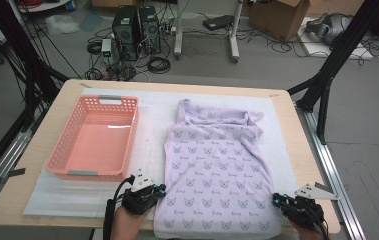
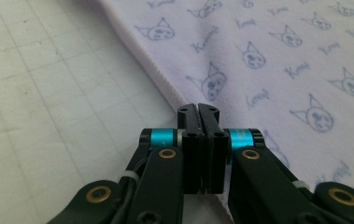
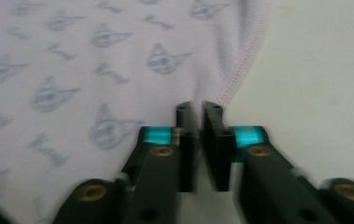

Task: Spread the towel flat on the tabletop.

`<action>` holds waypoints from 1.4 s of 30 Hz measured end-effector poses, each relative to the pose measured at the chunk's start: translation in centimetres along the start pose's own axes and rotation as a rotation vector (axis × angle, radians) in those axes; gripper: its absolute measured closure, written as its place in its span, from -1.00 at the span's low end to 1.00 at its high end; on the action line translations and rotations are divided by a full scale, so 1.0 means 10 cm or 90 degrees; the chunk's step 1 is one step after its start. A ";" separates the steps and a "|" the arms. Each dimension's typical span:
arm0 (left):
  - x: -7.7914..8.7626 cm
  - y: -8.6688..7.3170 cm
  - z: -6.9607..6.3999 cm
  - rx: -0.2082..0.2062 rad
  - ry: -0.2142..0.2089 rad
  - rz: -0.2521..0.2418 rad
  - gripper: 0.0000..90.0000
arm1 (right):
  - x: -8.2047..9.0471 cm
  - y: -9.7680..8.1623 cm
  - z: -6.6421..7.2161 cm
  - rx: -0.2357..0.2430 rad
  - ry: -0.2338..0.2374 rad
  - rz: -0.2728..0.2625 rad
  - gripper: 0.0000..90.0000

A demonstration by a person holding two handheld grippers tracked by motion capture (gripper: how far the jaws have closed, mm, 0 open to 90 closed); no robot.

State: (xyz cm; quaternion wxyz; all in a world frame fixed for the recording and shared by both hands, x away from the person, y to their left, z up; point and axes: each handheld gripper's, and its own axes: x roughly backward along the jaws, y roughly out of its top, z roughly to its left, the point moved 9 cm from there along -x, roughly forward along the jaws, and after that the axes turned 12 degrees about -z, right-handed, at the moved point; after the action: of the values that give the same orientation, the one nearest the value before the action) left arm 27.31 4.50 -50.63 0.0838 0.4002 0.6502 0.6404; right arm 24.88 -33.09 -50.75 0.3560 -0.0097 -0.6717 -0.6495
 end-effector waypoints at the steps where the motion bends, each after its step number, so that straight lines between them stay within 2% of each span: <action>1: 0.03 -0.01 0.01 0.005 0.000 0.000 0.96 | 0.01 0.00 0.02 0.009 0.002 0.001 0.94; 5: 0.21 -0.07 0.07 0.032 -0.001 -0.004 0.96 | 0.11 -0.05 0.10 0.008 0.026 0.005 0.95; 7: 0.31 -0.10 0.06 0.039 -0.010 -0.008 0.96 | 0.18 -0.07 0.15 0.008 0.038 -0.007 0.95; 11: 0.53 -0.16 -0.02 0.029 -0.032 -0.004 0.96 | 0.36 -0.11 0.24 0.007 0.057 -0.006 0.95; 13: 0.63 -0.23 -0.10 0.012 -0.045 0.008 0.96 | 0.45 -0.16 0.27 0.008 0.065 0.001 0.95; 14: 0.67 -0.26 -0.13 0.012 -0.050 0.010 0.96 | 0.51 -0.21 0.30 0.009 0.073 0.012 0.95; 16: 0.70 -0.24 -0.14 0.009 -0.055 -0.007 0.93 | 0.57 -0.31 0.36 0.015 0.087 0.019 0.94; 17: 0.68 -0.21 -0.13 0.007 -0.053 -0.019 0.76 | 0.57 -0.32 0.38 0.018 0.090 0.020 0.89; 18: 0.64 -0.18 -0.11 0.015 -0.050 -0.023 0.44 | 0.55 -0.31 0.37 0.020 0.087 0.019 0.76; 19: 0.62 -0.16 -0.10 0.020 -0.051 -0.025 0.33 | 0.52 -0.27 0.35 0.016 0.080 0.009 0.60; 21: 0.52 -0.10 -0.07 0.034 -0.054 -0.033 0.19 | 0.45 -0.17 0.32 0.005 0.070 -0.010 0.55; 23: 0.43 -0.03 0.01 0.034 -0.043 -0.039 0.19 | 0.34 -0.06 0.24 0.018 0.038 -0.016 0.52; 27: 0.18 0.07 0.15 0.047 -0.023 -0.037 0.19 | 0.10 0.06 0.10 0.007 -0.006 -0.021 0.42; 29: 0.03 0.08 0.19 0.054 -0.018 -0.021 0.19 | -0.02 0.09 0.06 -0.003 -0.010 -0.019 0.35; 31: -0.04 0.07 0.19 0.048 -0.022 -0.008 0.19 | -0.11 0.07 0.05 0.005 -0.012 0.001 0.39; 32: -0.05 0.07 0.20 0.035 -0.016 -0.004 0.23 | -0.14 0.07 0.05 0.016 -0.019 0.002 0.50; 33: -0.05 0.07 0.20 0.024 -0.008 -0.001 0.33 | -0.14 0.07 0.06 0.017 -0.012 0.002 0.72; 34: -0.03 0.05 0.20 0.008 0.000 0.005 0.63 | -0.13 0.07 0.08 0.011 0.006 0.004 0.94; 35: -0.02 0.05 0.19 0.010 -0.007 0.007 0.90 | -0.13 0.07 0.11 0.009 0.018 0.005 0.95; 37: 0.02 0.03 0.16 0.006 -0.006 0.011 0.94 | -0.11 0.06 0.14 0.014 0.021 0.008 0.96; 42: 0.26 -0.05 0.10 0.020 -0.026 0.010 0.94 | 0.07 -0.02 0.19 0.010 0.045 0.002 0.97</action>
State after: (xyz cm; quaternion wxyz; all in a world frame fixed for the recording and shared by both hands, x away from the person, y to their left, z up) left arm 25.98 6.92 -50.22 0.0855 0.4196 0.6553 0.6223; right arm 23.32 -31.78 -50.41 0.3805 0.0154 -0.6638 -0.6437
